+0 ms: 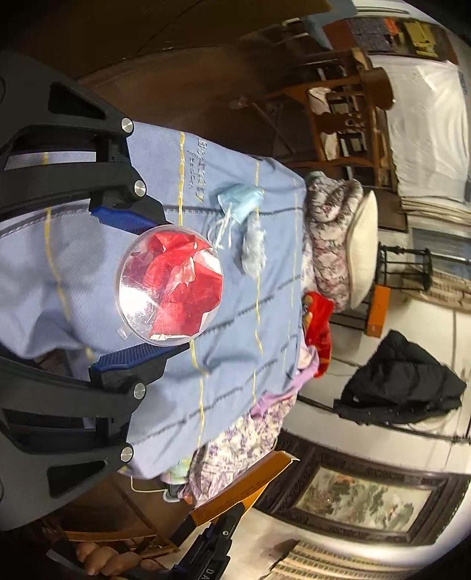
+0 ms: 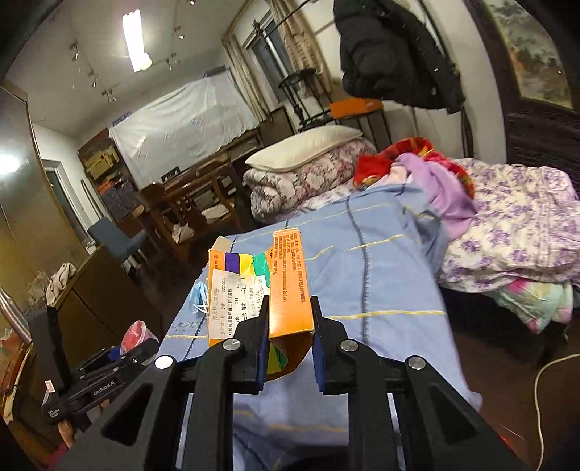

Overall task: Collect trash
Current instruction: 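Carry the clear cup and box with both tools over the red wastebasket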

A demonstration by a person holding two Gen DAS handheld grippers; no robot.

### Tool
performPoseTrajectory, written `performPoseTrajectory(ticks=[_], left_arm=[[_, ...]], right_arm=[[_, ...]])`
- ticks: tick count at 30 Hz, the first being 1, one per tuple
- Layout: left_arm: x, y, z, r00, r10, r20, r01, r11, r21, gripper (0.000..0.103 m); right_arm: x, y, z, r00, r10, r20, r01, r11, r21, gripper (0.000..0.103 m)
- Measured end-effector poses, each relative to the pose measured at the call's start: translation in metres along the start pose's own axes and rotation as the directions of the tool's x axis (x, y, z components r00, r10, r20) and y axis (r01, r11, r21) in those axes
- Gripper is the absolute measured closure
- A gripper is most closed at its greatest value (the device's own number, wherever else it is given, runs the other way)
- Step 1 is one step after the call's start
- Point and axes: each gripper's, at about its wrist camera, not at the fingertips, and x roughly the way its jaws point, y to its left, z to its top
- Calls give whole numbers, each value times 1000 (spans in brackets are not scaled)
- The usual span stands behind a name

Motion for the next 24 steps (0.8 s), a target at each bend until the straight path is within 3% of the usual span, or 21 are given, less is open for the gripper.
performPoseTrajectory(ticks=[12, 24], left_arm=[[-39, -64, -17, 996, -76, 38, 73, 994, 86, 49], [-49, -131, -45, 986, -162, -27, 164, 974, 154, 49]], right_arm=[[-93, -44, -28, 996, -59, 65, 56, 997, 44, 83], [-160, -123, -84, 986, -145, 80, 130, 977, 169, 83]])
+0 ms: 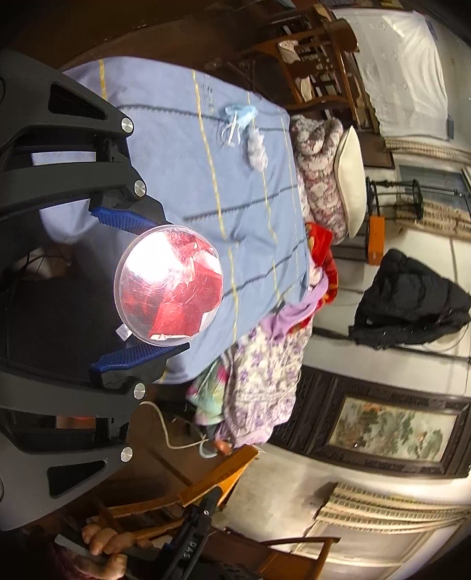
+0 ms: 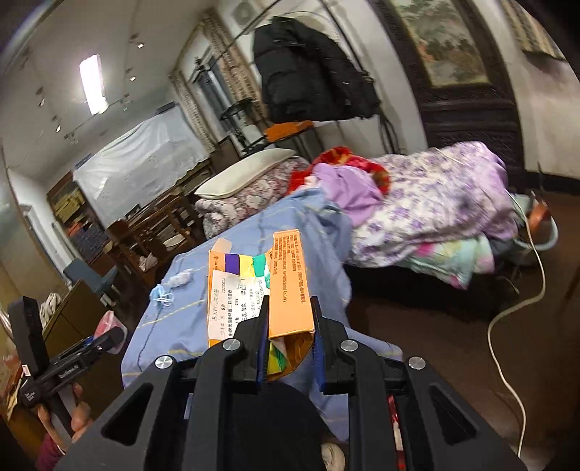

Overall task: Collect trash
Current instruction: 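Carry the clear cup and box with both tools over the red wastebasket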

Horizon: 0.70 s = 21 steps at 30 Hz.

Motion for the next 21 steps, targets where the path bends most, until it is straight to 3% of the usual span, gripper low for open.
performPoseTrajectory(ticks=[12, 21], left_arm=[[2, -59, -7, 998, -45, -32, 48, 992, 115, 49], [31, -89, -9, 992, -89, -91, 104, 980, 170, 49]], right_arm=[[-3, -68, -24, 998, -54, -36, 57, 993, 102, 83], [32, -112, -53, 981, -113, -160, 141, 975, 172, 83]])
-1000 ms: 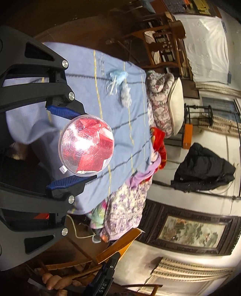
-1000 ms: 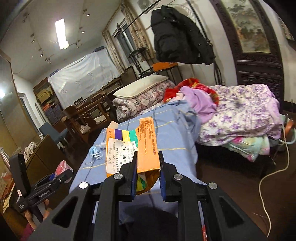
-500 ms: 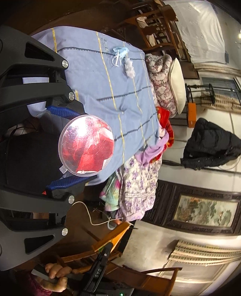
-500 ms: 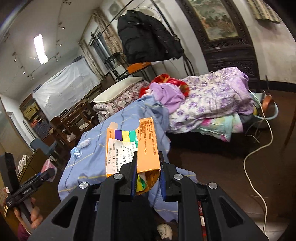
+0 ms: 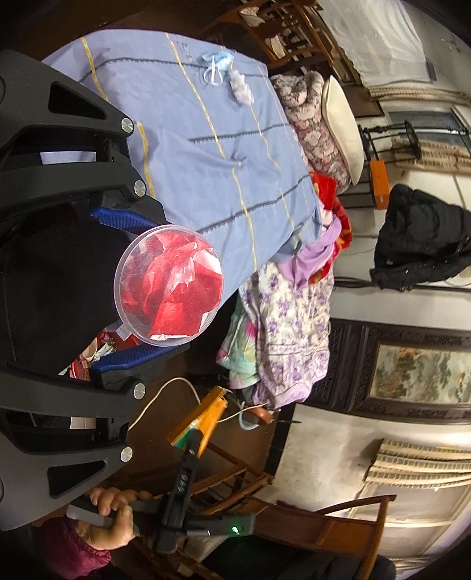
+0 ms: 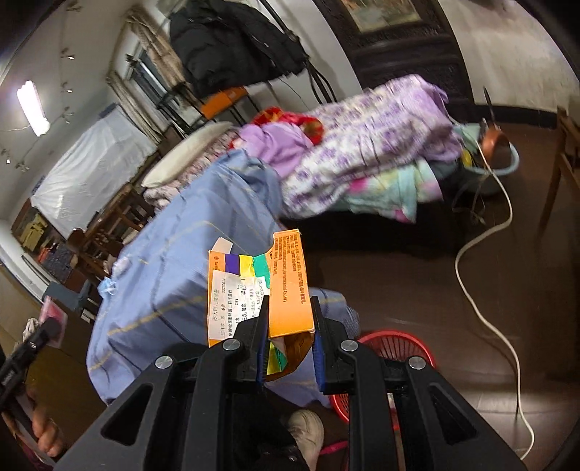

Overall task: Collect trash
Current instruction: 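Carry the clear cup and box with both tools over the red wastebasket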

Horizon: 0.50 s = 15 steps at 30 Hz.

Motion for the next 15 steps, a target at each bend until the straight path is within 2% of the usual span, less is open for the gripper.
performPoseTrajectory(ticks=[5, 7, 8, 9, 11, 15], left_arm=[[22, -9, 1, 999, -20, -42, 21, 1000, 16, 49], [32, -15, 1, 997, -25, -67, 27, 999, 30, 49], [37, -18, 2, 997, -28, -78, 31, 999, 38, 49], [41, -22, 2, 996, -32, -85, 36, 998, 46, 49], [47, -29, 4, 995, -40, -93, 46, 997, 62, 49], [61, -46, 7, 991, -61, -117, 72, 993, 96, 49]], right_arm=[[32, -30, -14, 997, -43, -66, 47, 997, 58, 81], [42, -40, -20, 994, -70, -87, 77, 994, 77, 71], [48, -47, -23, 991, -74, -111, 85, 991, 99, 54], [52, -54, -26, 990, -55, -129, 73, 988, 138, 51], [50, -63, -27, 992, -27, -122, 49, 983, 178, 51], [31, -66, -18, 998, -37, -47, 44, 984, 170, 51]])
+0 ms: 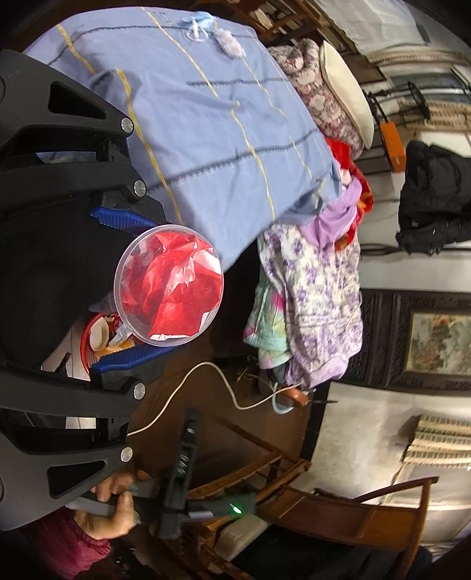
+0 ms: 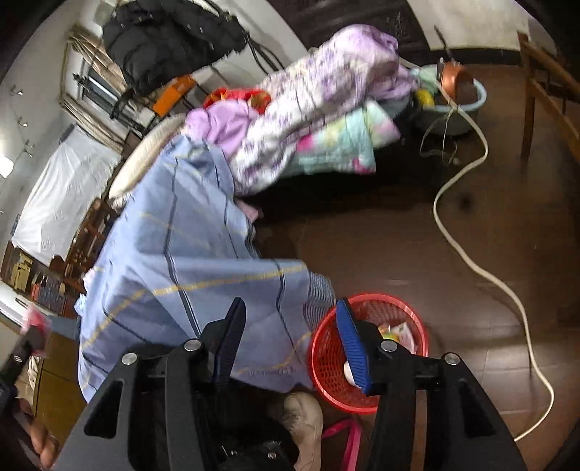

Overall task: Collect trash
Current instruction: 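Carry the clear cup and box with both tools over the red wastebasket, then open both tools to drop the cup and box into the wastebasket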

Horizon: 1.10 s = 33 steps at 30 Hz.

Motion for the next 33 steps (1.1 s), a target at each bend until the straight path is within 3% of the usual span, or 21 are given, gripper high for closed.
performPoseTrajectory(ticks=[7, 12, 18, 21, 26, 33], left_arm=[[38, -45, 11, 996, -58, -71, 65, 993, 102, 49], [71, -77, 13, 987, -86, -138, 109, 979, 173, 49], [108, -99, 12, 968, -112, -226, 156, 969, 190, 48], [125, -108, 12, 960, -89, -264, 146, 968, 206, 39], [125, -106, 14, 967, -67, -244, 117, 973, 199, 25], [99, -90, 22, 983, -34, -182, 65, 983, 170, 23]], right_arm=[[-42, -2, 13, 992, 3, 130, -1, 1000, -17, 45], [-51, -12, 16, 989, 14, 149, -13, 1000, -4, 45], [-54, -29, 18, 989, -3, 146, -1, 1000, 25, 45], [-52, -38, 19, 990, -9, 137, 2, 999, 49, 45], [-51, -45, 18, 991, -14, 130, 5, 998, 64, 45], [-55, -31, 17, 990, -1, 143, -4, 1000, 31, 45]])
